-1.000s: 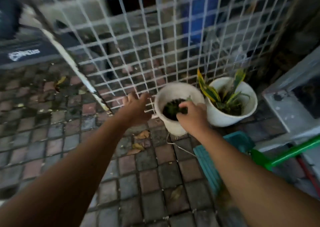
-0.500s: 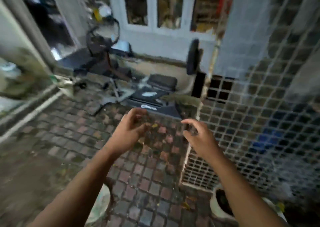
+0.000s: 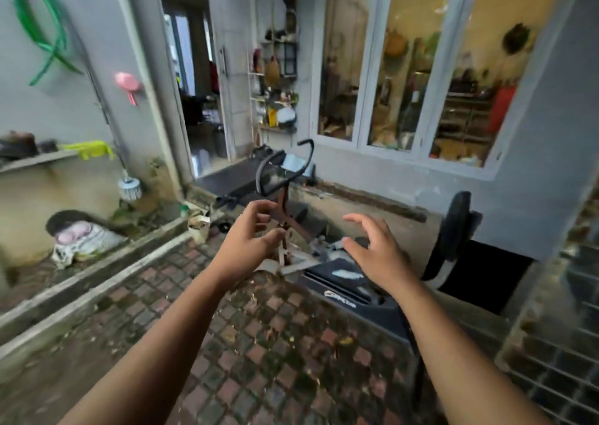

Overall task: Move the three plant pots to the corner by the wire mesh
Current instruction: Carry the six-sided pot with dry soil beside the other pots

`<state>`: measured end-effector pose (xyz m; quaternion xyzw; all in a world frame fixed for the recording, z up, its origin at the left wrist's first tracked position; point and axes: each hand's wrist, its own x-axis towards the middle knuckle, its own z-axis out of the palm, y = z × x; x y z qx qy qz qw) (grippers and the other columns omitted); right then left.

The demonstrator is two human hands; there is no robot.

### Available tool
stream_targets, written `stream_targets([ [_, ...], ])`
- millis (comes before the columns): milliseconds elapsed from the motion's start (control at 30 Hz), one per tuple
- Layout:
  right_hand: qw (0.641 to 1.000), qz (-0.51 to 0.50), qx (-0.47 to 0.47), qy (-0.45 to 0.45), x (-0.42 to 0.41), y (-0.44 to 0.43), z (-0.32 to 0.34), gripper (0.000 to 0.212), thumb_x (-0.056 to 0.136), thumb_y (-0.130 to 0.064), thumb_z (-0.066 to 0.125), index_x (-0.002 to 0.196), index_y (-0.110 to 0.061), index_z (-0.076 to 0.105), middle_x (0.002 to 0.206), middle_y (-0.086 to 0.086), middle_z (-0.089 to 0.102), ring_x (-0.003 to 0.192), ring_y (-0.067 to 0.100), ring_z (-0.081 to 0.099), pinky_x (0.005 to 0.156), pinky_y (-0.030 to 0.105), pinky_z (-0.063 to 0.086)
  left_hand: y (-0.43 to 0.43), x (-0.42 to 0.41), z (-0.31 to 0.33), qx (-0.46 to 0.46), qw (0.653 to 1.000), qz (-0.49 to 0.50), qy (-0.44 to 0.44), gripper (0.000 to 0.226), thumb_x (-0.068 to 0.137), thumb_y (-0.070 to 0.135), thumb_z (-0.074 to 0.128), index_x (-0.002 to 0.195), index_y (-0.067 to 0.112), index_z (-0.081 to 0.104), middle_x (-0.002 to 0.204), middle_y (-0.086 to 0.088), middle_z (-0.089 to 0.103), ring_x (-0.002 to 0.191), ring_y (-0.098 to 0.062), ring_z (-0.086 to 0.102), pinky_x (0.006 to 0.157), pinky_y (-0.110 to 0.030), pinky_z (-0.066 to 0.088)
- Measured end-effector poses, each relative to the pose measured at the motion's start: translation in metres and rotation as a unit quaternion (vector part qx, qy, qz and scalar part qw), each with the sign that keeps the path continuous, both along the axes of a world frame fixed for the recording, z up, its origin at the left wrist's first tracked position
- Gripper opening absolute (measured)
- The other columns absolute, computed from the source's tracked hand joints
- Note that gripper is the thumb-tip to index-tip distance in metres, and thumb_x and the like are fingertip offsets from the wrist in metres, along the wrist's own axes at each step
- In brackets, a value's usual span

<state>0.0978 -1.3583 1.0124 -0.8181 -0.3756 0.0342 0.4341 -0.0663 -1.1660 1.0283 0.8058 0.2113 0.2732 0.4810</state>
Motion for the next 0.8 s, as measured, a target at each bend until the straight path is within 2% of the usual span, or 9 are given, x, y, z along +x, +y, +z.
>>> stream_targets([
  [133, 0.998, 0.042, 0.002, -0.036, 0.086, 0.069, -0.001, 0.039, 0.099, -0.018, 0.067, 0.137, -0.025, 0.063, 0.146, 0.006, 0.050, 0.140, 0.021, 0.046, 0.105, 0.022, 0.029, 0.060, 0.072, -0.004, -0.001, 0.999, 0.038, -0.019, 0.040, 0.100, 0.015, 0.071, 0.135, 0.028, 0.057, 0.117, 0.003, 0.059, 0.122, -0.028, 0.064, 0.109, -0.053, 0.056],
  [167, 0.998, 0.053, 0.000, -0.036, 0.108, 0.088, -0.001, 0.039, 0.098, -0.018, 0.067, 0.136, -0.025, 0.063, 0.147, 0.006, 0.051, 0.141, 0.021, 0.046, 0.107, 0.023, 0.029, 0.074, 0.089, -0.007, -0.015, 0.998, 0.053, -0.025, 0.037, 0.099, 0.014, 0.070, 0.132, 0.028, 0.058, 0.114, 0.002, 0.059, 0.121, -0.033, 0.065, 0.106, -0.051, 0.058],
  [233, 0.997, 0.076, -0.014, -0.030, 0.150, 0.124, -0.003, 0.039, 0.098, -0.019, 0.067, 0.137, -0.024, 0.063, 0.147, 0.005, 0.052, 0.140, 0.021, 0.047, 0.107, 0.024, 0.031, 0.101, 0.120, -0.009, -0.038, 0.997, 0.069, -0.021, 0.034, 0.100, 0.012, 0.069, 0.125, 0.033, 0.058, 0.112, 0.000, 0.061, 0.121, -0.036, 0.068, 0.095, -0.038, 0.058],
  [300, 0.993, 0.106, -0.037, -0.034, 0.188, 0.163, -0.003, 0.040, 0.098, -0.020, 0.067, 0.138, -0.024, 0.062, 0.147, 0.004, 0.053, 0.139, 0.022, 0.048, 0.106, 0.024, 0.030, 0.129, 0.148, -0.011, -0.038, 0.996, 0.083, -0.004, 0.036, 0.101, 0.012, 0.069, 0.128, 0.032, 0.056, 0.116, -0.002, 0.061, 0.119, -0.032, 0.068, 0.091, -0.031, 0.055],
  [367, 0.990, 0.130, -0.050, -0.034, 0.221, 0.202, -0.003, 0.040, 0.098, -0.021, 0.067, 0.138, -0.024, 0.062, 0.145, 0.003, 0.054, 0.138, 0.022, 0.048, 0.105, 0.023, 0.029, 0.157, 0.172, -0.011, -0.044, 0.993, 0.105, 0.003, 0.036, 0.102, 0.012, 0.068, 0.132, 0.029, 0.055, 0.120, -0.007, 0.061, 0.113, -0.025, 0.067, 0.094, -0.033, 0.056],
  [467, 0.985, 0.158, -0.066, -0.035, 0.256, 0.258, -0.010, 0.038, 0.098, -0.022, 0.067, 0.135, -0.025, 0.063, 0.138, 0.001, 0.054, 0.136, 0.023, 0.049, 0.106, 0.025, 0.033, 0.199, 0.204, -0.017, -0.053, 0.988, 0.142, 0.012, 0.034, 0.102, 0.014, 0.068, 0.131, 0.028, 0.056, 0.114, -0.004, 0.061, 0.096, -0.012, 0.064, 0.082, -0.023, 0.053],
  [500, 0.984, 0.162, -0.066, -0.032, 0.265, 0.277, -0.015, 0.038, 0.097, -0.022, 0.067, 0.135, -0.025, 0.064, 0.138, 0.002, 0.055, 0.136, 0.024, 0.050, 0.108, 0.028, 0.036, 0.213, 0.216, -0.021, -0.057, 0.987, 0.147, 0.020, 0.034, 0.103, 0.014, 0.068, 0.133, 0.025, 0.056, 0.114, -0.004, 0.061, 0.097, -0.013, 0.063, 0.083, -0.024, 0.054],
  [633, 0.979, 0.190, -0.072, -0.020, 0.295, 0.351, -0.036, 0.036, 0.098, -0.023, 0.067, 0.134, -0.023, 0.065, 0.145, 0.006, 0.054, 0.139, 0.026, 0.049, 0.118, 0.037, 0.036, 0.277, 0.271, -0.042, -0.065, 0.985, 0.152, 0.054, 0.039, 0.103, 0.015, 0.067, 0.140, 0.018, 0.054, 0.111, -0.002, 0.060, 0.104, -0.022, 0.061, 0.100, -0.046, 0.057],
  [800, 0.976, 0.189, -0.098, -0.054, 0.355, 0.450, -0.053, 0.036, 0.099, -0.028, 0.067, 0.134, -0.020, 0.066, 0.142, 0.007, 0.057, 0.135, 0.031, 0.053, 0.117, 0.046, 0.041, 0.381, 0.350, -0.077, -0.035, 0.985, 0.143, 0.085, 0.039, 0.107, 0.022, 0.061, 0.145, 0.013, 0.053, 0.132, -0.016, 0.063, 0.120, -0.029, 0.063, 0.113, -0.049, 0.052],
])
